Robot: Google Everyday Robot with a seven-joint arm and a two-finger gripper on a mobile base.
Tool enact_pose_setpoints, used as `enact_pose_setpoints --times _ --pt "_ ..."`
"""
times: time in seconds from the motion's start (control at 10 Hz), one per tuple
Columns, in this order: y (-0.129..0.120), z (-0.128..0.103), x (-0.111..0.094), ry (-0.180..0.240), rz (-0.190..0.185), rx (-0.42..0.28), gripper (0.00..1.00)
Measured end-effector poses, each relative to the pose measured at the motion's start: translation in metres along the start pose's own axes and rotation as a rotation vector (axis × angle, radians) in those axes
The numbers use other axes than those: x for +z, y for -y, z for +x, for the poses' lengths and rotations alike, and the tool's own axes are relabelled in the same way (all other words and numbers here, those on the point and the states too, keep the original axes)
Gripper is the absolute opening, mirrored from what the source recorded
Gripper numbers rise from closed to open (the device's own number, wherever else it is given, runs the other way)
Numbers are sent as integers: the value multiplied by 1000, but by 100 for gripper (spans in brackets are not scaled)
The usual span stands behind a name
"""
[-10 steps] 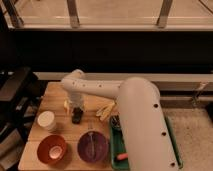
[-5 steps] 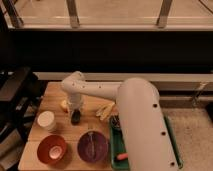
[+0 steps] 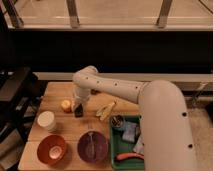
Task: Place eraser in table surface
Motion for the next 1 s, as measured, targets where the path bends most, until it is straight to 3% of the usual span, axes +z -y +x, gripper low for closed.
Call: enact_pose_setpoints --times 0.1,0.5,0.8,1.0 --pt "4 -3 -10 17 0 0 0" --pt "59 -30 -88 146 37 23 0" --pt "81 -54 -144 258 20 30 0" --pt "85 -62 -158 300 7 24 0"
